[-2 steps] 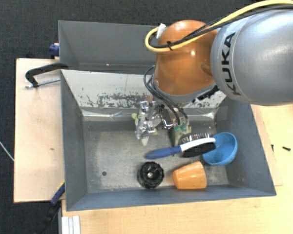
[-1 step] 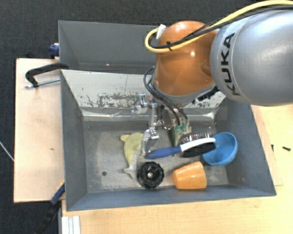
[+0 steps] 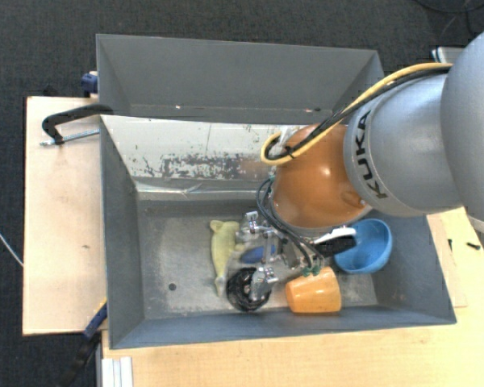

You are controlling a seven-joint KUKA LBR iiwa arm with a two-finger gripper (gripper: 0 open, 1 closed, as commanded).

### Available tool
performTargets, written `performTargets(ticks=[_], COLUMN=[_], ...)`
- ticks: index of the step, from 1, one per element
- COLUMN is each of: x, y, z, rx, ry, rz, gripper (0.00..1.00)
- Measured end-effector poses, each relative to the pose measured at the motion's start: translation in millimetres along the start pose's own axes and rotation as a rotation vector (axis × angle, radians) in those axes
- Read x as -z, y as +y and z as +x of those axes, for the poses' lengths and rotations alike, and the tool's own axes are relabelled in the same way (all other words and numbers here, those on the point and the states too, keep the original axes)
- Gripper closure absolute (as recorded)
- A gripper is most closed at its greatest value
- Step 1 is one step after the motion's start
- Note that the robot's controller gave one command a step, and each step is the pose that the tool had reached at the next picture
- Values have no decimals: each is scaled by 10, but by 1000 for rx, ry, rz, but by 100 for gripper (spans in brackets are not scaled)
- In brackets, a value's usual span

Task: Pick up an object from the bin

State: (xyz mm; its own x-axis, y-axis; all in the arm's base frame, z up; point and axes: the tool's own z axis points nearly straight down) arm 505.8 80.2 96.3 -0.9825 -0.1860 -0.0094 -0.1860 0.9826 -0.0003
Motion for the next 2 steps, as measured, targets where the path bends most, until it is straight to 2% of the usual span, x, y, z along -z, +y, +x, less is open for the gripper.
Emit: performTargets(ticks=[1,2], x=[21,1376], y=[22,-43], z=[-2,-44], rx=[4,-13], ry=[1,-5], rz=[-2,0], gripper=[100,100])
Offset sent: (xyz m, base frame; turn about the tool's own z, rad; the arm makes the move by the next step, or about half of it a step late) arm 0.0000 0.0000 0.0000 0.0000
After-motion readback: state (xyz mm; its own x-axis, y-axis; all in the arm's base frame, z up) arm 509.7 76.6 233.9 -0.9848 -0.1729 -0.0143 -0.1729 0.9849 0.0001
